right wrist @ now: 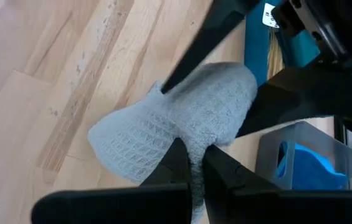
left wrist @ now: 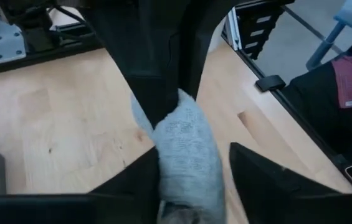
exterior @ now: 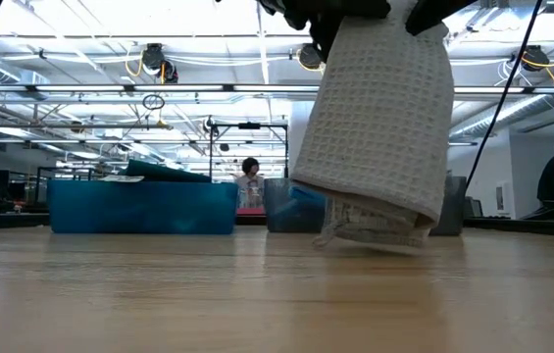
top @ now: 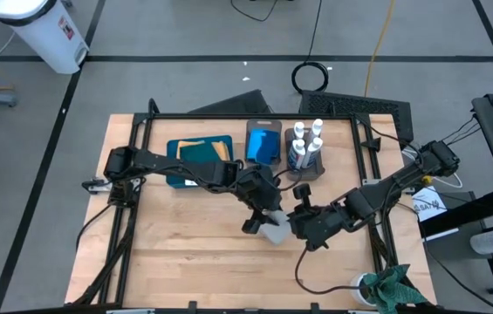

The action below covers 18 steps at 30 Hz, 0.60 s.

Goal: Pick & Place Kitchen Items
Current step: Put the gray microfiber towel into the blue bin

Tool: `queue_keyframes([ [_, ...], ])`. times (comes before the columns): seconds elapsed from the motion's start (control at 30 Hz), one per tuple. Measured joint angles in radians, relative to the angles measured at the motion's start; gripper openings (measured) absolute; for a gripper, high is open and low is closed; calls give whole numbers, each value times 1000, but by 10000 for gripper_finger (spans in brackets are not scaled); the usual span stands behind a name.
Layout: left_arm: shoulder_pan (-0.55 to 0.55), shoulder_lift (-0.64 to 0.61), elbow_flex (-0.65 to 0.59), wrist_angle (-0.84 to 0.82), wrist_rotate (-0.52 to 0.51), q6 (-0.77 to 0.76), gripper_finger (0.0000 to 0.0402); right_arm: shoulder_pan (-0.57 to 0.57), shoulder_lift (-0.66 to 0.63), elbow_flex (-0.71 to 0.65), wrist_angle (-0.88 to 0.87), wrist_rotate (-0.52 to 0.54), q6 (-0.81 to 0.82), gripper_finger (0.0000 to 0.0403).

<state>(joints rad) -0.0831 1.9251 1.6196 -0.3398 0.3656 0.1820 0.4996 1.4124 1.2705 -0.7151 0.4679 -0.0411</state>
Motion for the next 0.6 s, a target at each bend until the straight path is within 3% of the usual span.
queue_keyframes([
  [0.27,8,0,0,-1,-2,-59,23,0,0,0,-5,1,36,5],
  [0.47,10,-39,0,-127,-259,-248,17,-3,-30,0,-108,140,170,58],
  [0.6,9,-118,-18,-214,-425,-344,17,-2,-92,0,-211,161,268,101],
])
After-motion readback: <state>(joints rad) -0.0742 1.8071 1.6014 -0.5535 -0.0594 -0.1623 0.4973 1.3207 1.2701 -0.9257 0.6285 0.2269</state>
